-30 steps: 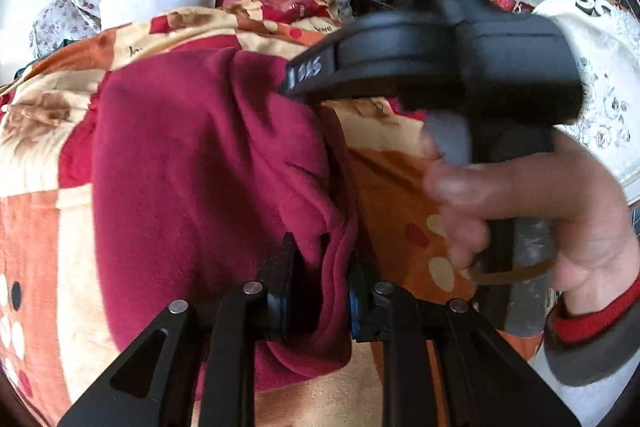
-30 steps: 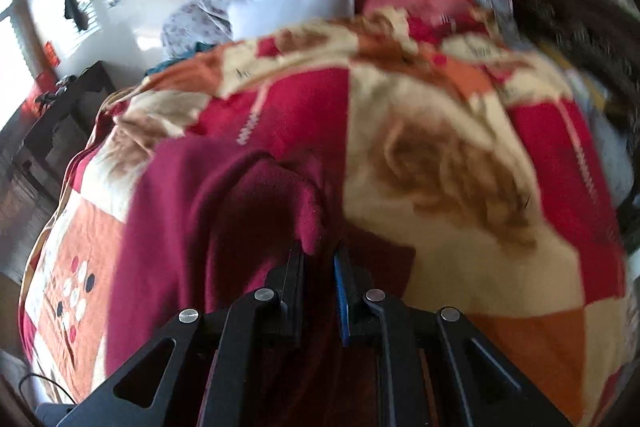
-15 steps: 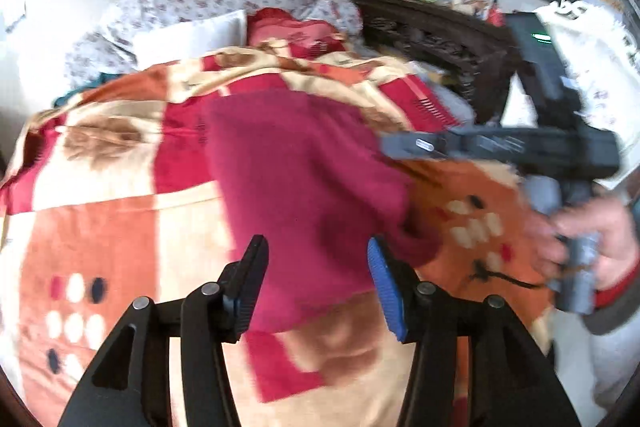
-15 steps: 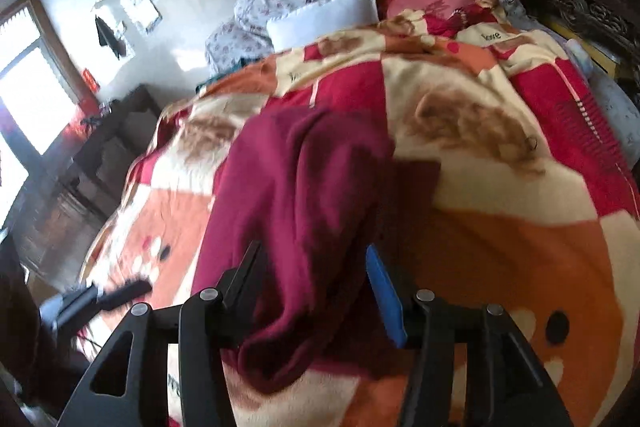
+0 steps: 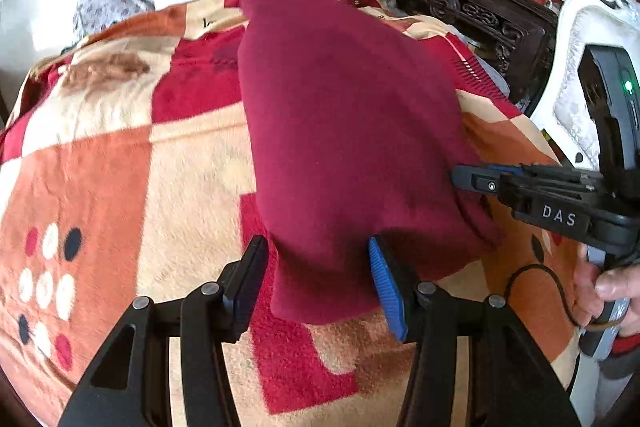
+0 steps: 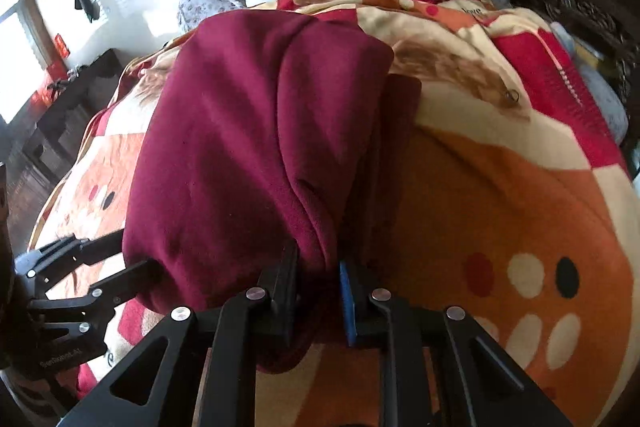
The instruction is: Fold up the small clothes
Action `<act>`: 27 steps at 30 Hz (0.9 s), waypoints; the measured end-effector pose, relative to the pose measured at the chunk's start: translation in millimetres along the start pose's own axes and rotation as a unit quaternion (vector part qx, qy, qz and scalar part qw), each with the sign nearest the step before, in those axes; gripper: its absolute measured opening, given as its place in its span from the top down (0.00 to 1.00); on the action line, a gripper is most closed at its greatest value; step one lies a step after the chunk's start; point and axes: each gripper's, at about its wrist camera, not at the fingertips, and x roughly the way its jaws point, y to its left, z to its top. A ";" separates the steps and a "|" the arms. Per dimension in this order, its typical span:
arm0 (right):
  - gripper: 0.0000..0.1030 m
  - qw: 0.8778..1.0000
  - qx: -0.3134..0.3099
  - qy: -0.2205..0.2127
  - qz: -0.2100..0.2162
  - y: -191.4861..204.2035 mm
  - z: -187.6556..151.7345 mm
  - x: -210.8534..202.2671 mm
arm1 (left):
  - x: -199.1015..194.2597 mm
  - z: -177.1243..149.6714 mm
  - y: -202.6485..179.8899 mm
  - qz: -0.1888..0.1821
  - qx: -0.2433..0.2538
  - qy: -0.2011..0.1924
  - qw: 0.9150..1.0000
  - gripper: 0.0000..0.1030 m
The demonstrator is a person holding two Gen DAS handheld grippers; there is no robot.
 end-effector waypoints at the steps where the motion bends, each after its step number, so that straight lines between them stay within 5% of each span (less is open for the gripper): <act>1: 0.81 1.000 0.006 -0.002 0.007 -0.6 0.7 -3.2 | -0.7 -0.8 0.0 0.002 -0.003 -0.002 1.000 0.50; 5: 0.72 0.998 0.049 -0.018 0.035 -8.1 1.1 -21.5 | -11.0 -0.5 -0.4 0.008 -0.001 -0.011 1.000 0.50; 10: 0.26 0.994 0.090 -0.045 0.040 -16.3 5.4 -29.8 | -26.2 7.8 9.7 0.012 -0.016 -0.031 0.999 0.35; 19: 0.12 0.986 0.150 -0.038 0.067 -36.2 18.2 0.5 | -16.1 26.1 38.4 0.010 -0.053 -0.035 0.998 0.28; 27: 0.07 0.983 0.148 -0.019 0.110 -40.2 30.3 36.1 | 17.2 40.3 51.0 -0.071 -0.091 -0.034 0.993 0.11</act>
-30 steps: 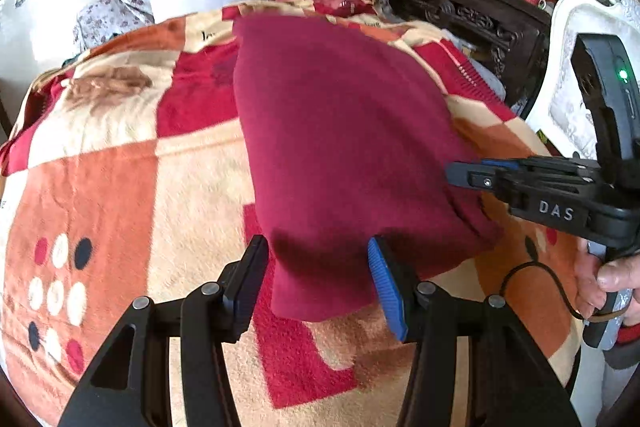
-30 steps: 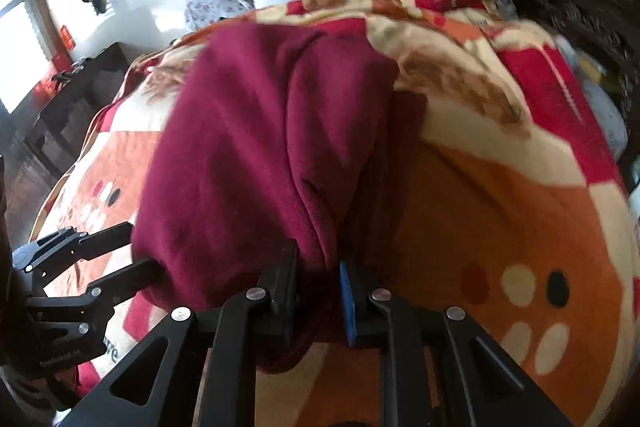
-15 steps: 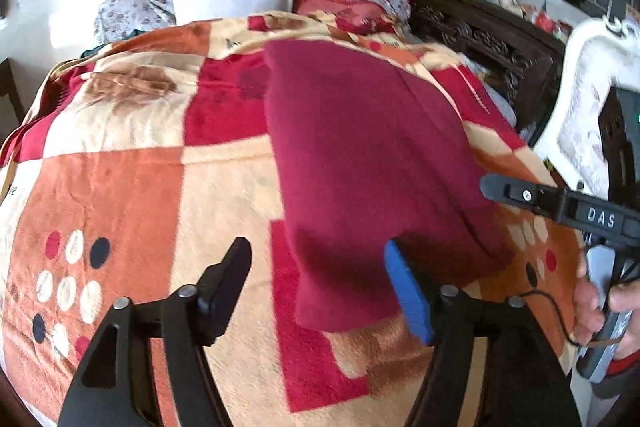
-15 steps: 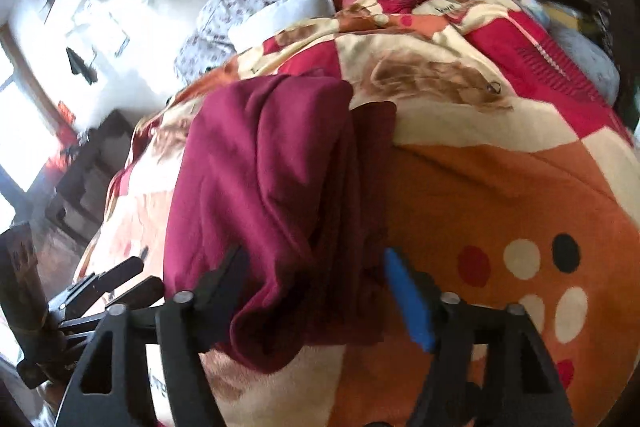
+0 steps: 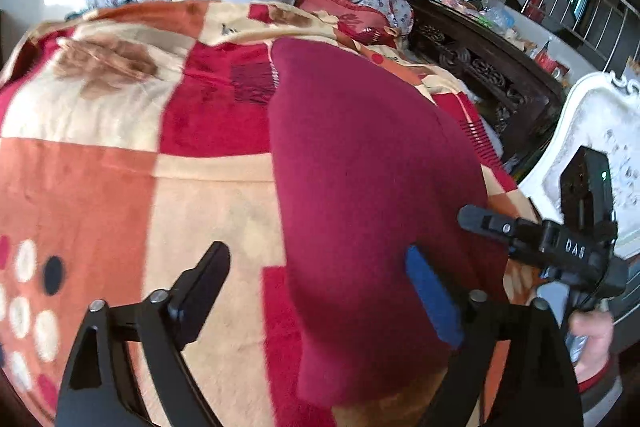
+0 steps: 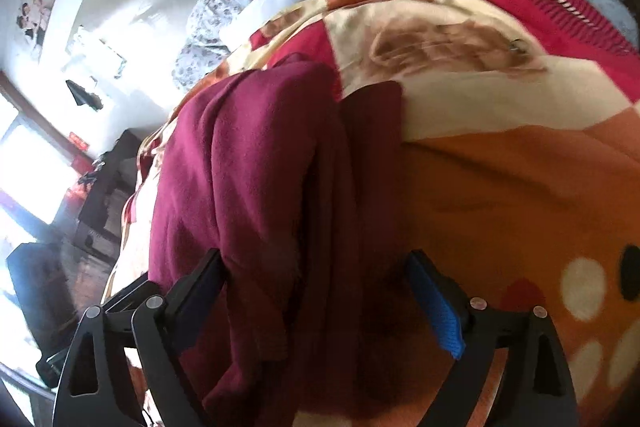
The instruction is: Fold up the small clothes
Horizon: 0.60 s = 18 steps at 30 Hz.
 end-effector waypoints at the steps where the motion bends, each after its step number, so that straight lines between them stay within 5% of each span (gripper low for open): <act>1: 0.07 1.000 -0.002 0.002 0.003 -0.2 0.7 3.9 | 4.2 0.8 1.0 -0.007 -0.004 0.002 1.000 0.10; 5: 0.17 1.000 -0.003 0.003 0.021 -2.1 -0.3 5.8 | 25.0 3.2 8.7 -0.053 -0.034 0.019 0.998 0.10; 7: 0.33 1.000 -0.017 -0.004 0.017 2.2 -2.0 -0.8 | 28.2 2.9 9.0 -0.067 -0.035 0.022 0.997 0.14; 8: 0.36 1.000 -0.024 -0.008 0.011 5.2 -2.8 -4.7 | 28.4 2.3 7.2 -0.082 -0.031 0.024 0.996 0.29; 9: 0.43 0.999 -0.033 -0.012 0.005 9.7 -3.7 -10.0 | 27.8 2.2 5.1 -0.090 -0.026 0.027 0.995 0.33; 13: 0.57 0.999 -0.046 -0.026 0.007 26.1 -7.0 -30.2 | 14.4 1.8 -6.0 -0.071 0.003 0.018 0.997 0.46; 18: 0.58 0.996 -0.079 -0.019 0.032 61.9 -23.0 -55.6 | -25.0 -2.3 -10.4 -0.065 0.014 0.014 0.998 0.54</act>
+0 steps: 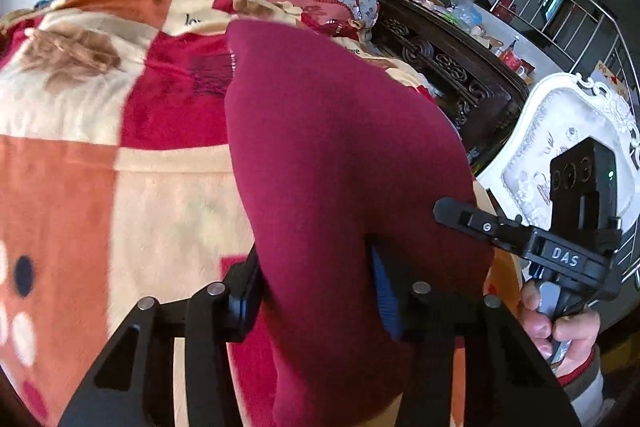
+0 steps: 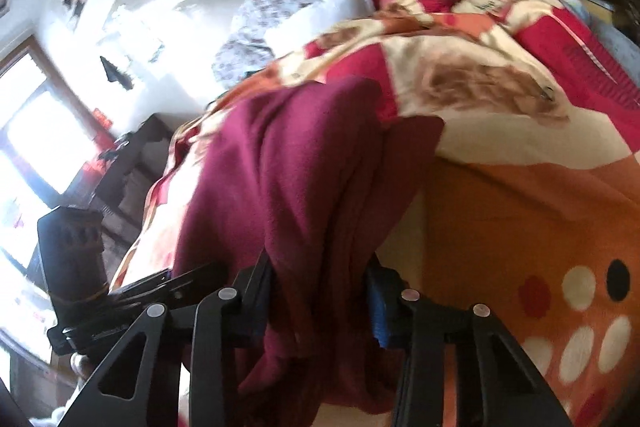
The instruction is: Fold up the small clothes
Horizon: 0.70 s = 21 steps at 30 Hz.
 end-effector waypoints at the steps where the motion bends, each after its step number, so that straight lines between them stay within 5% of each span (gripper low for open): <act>1: 0.58 1.000 -0.002 0.007 0.007 8.5 -4.5 -3.7 | -7.2 -1.3 -0.2 0.002 0.003 -0.003 1.000 0.54; 8: 0.58 0.997 0.000 0.054 0.052 45.4 -53.1 -2.3 | -74.4 -39.6 8.7 0.028 0.007 0.015 0.999 0.54; 12: 0.46 0.995 -0.004 0.102 0.010 47.6 -87.4 23.8 | -76.8 -72.7 25.5 0.046 -0.013 0.049 0.998 0.54; 21: 0.42 0.989 -0.116 0.031 -0.080 96.6 -87.8 -23.2 | -80.5 -93.8 27.9 0.105 -0.012 0.025 0.994 0.45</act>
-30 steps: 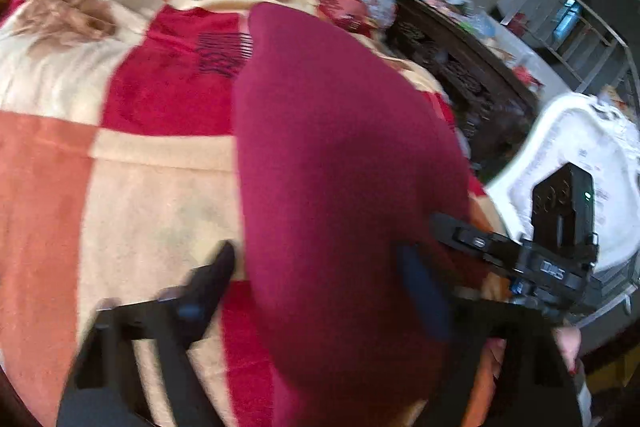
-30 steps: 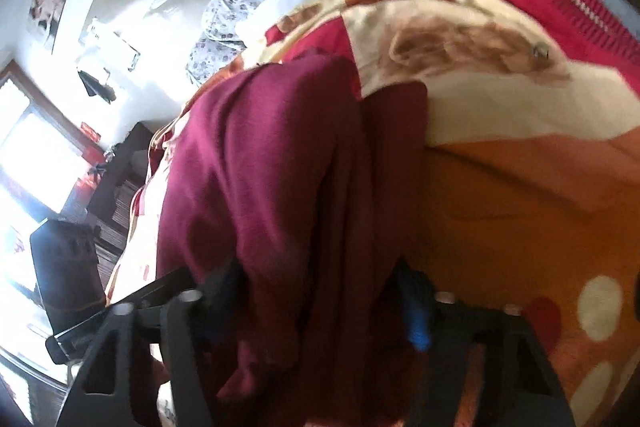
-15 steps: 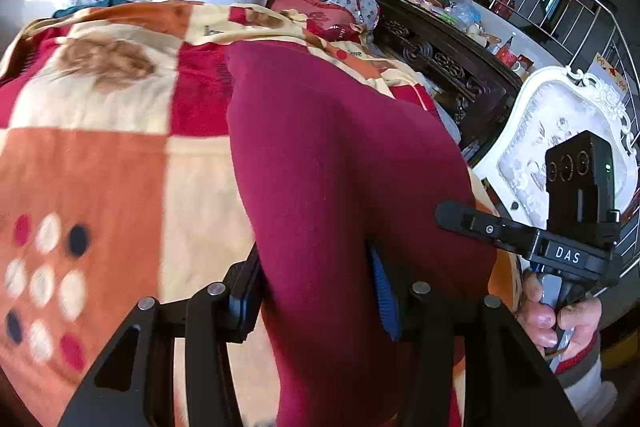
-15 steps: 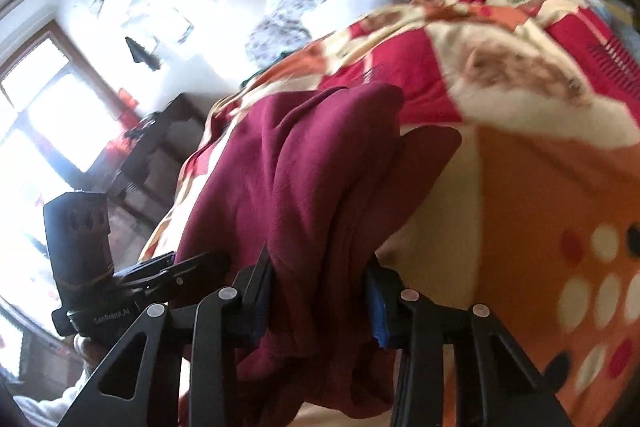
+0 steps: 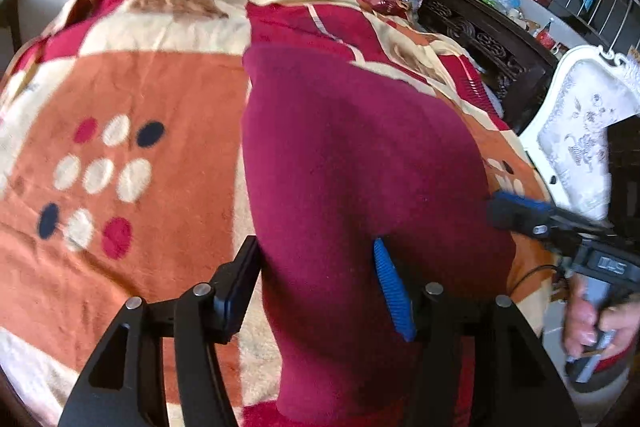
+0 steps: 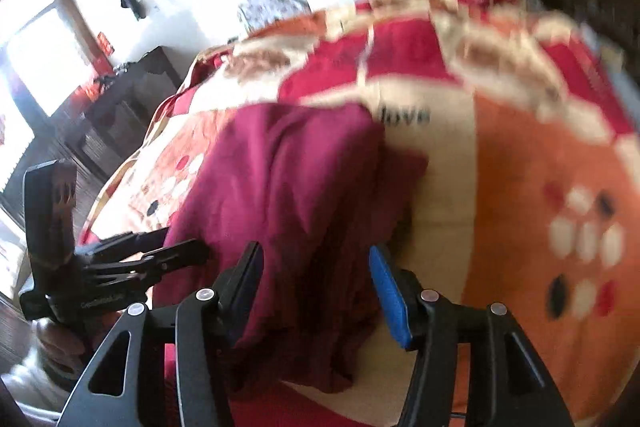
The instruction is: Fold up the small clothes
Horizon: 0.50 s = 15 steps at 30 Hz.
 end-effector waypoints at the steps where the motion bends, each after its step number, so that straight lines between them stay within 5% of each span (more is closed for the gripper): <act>1: 0.42 1.000 -0.007 -0.004 -0.004 4.7 1.1 -3.8 | -2.0 0.3 -1.5 0.012 0.006 -0.005 1.000 0.45; 7: 0.42 0.996 -0.048 -0.029 -0.069 38.7 3.8 -10.4 | -23.2 0.2 -9.4 0.062 0.014 -0.038 0.997 0.42; 15: 0.37 0.993 -0.017 -0.050 -0.108 47.0 3.0 -13.7 | -52.0 1.9 -24.0 0.104 0.023 -0.087 0.991 0.31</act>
